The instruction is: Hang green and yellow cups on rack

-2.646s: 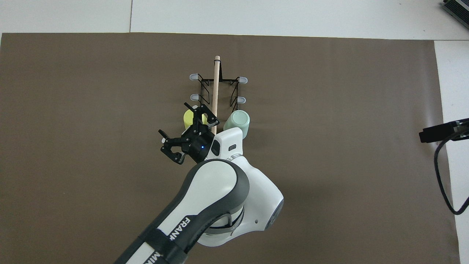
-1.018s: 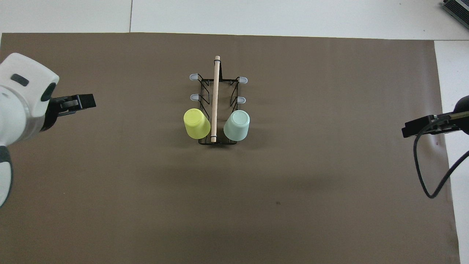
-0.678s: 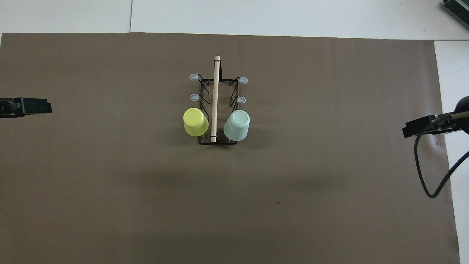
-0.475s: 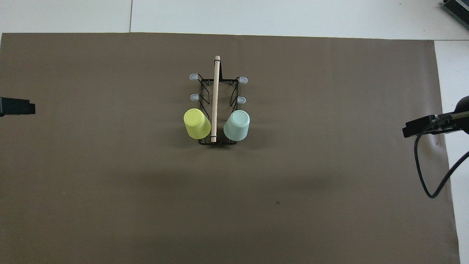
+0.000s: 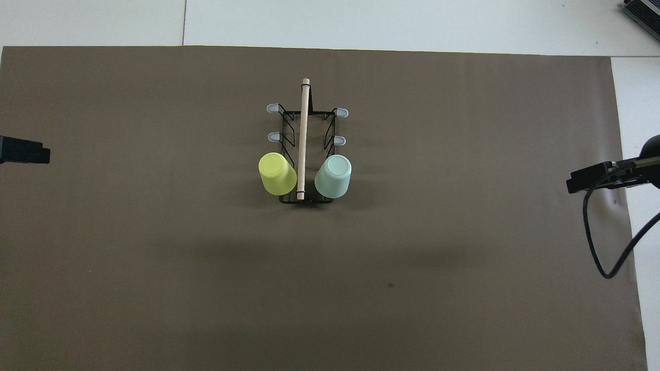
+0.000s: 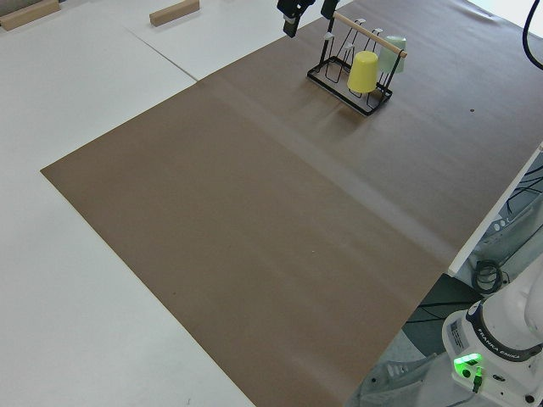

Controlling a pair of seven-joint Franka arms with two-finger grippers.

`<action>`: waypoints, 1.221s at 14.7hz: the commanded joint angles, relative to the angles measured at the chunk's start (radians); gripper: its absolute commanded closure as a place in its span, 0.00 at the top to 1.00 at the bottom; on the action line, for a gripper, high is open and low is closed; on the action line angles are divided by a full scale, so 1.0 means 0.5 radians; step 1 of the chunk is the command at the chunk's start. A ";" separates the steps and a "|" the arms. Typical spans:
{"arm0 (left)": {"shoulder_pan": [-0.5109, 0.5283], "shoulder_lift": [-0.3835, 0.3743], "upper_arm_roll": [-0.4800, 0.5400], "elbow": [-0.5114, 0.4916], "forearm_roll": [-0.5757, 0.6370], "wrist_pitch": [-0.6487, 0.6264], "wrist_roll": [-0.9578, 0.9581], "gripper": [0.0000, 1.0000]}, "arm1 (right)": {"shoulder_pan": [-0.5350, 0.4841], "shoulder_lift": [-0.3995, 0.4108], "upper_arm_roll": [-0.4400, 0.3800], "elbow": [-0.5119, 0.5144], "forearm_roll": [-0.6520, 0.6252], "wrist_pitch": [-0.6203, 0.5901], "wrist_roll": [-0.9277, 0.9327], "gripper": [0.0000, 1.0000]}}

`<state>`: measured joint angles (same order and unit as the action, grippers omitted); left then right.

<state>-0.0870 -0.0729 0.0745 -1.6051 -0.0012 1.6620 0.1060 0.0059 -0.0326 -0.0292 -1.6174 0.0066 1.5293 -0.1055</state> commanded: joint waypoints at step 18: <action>0.134 0.060 -0.183 0.096 -0.028 -0.271 0.083 1.00 | -0.027 -0.036 0.012 -0.036 0.039 -0.012 0.024 1.00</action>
<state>-0.0411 -0.0741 0.0009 -1.5995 -0.0036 1.5553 0.1293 0.0059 -0.0326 -0.0292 -1.6174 0.0066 1.5293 -0.1055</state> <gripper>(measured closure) 0.000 0.000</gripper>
